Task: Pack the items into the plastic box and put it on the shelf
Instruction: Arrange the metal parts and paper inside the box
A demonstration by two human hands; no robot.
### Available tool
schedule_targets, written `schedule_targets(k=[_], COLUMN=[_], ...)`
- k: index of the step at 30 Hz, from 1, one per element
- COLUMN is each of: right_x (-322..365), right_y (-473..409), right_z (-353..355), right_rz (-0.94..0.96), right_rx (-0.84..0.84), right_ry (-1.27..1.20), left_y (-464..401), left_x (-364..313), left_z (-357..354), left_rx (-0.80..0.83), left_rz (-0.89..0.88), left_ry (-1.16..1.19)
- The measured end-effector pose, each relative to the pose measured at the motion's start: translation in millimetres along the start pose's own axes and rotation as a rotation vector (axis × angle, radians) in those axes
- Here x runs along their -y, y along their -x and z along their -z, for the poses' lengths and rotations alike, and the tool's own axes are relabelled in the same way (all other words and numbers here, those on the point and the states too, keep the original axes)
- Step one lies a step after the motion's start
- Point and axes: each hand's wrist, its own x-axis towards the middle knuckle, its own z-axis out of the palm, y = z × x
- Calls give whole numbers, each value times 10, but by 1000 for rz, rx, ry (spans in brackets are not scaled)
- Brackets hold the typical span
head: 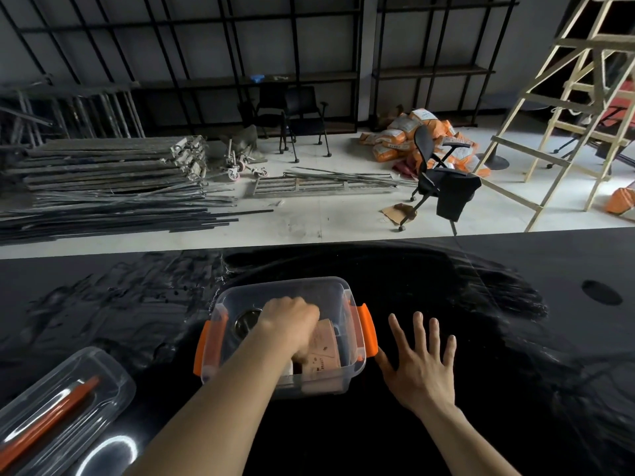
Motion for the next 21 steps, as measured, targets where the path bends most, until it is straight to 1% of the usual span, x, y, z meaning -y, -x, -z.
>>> schedule_targets(k=[2,4,5,7,8,9,10,11,12,13,14,15,17,19,21], right_x=[0,12,68,229,358,518,680,833,965,1085,1180,1256,1351,1360,1353], right_y=[-64,-131,-173,-241,-244,-222,-177,-125,-82,-41,-20,-11,-13,-37,-64], right_z=[188,493,664,996,1143,1263,1349,1389,1374,1343,1283,1213,1087,973,867], right_rz=[-46,-91,-74,59,164,286,419,546,654,735,777,771,664,558,499], right_rx=[-57,-229,-345,-541,-607,-633,-620,-563,-461,-333,-191,-40,252,455,600], right_ry=[-145,-386,-484,-540,-532,-514,-487,-449,-400,-332,-234,-109,112,161,148], left_y=[98,152,175,195,207,228,238,235,220,216,208,196,178,168,185], left_x=[117,162,184,174,171,189,199,202,213,230,239,248,247,224,189], left_z=[88,118,100,45,6,-33,-71,-109,-150,-164,-175,-183,-178,-149,-130], left_rx=[-128,-199,-213,-184,-155,-121,-85,-54,-26,-1,35,93,200,205,170], left_rz=[-34,-82,-109,-165,-198,-231,-261,-281,-289,-289,-286,-273,-250,-214,-225], left_ry=[105,140,137,120,118,111,104,107,116,119,100,76,8,0,0])
